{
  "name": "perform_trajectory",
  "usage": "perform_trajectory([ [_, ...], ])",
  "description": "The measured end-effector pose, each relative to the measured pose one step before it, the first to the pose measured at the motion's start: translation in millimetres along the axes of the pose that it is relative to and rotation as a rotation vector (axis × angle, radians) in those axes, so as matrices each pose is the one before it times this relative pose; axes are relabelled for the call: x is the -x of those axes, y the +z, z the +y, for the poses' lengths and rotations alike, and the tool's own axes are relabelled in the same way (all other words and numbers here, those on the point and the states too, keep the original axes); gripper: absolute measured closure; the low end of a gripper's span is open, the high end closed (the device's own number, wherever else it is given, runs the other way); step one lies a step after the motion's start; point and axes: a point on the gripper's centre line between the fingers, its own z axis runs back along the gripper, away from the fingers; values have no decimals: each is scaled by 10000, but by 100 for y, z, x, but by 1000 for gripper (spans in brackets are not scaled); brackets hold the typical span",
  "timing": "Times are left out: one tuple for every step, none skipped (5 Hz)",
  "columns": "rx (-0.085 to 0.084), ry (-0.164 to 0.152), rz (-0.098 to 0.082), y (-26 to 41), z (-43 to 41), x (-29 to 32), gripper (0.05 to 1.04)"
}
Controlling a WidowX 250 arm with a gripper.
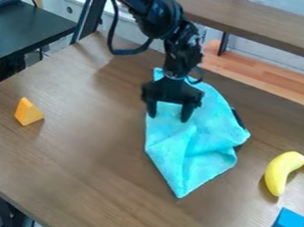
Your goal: Touch the cloth
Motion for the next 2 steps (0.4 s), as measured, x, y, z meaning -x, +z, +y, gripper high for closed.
perform_trajectory([
  [138, -773, 68, -182, -116, 384, 83],
  [99, -267, 34, 620, 267, 903, 83],
])
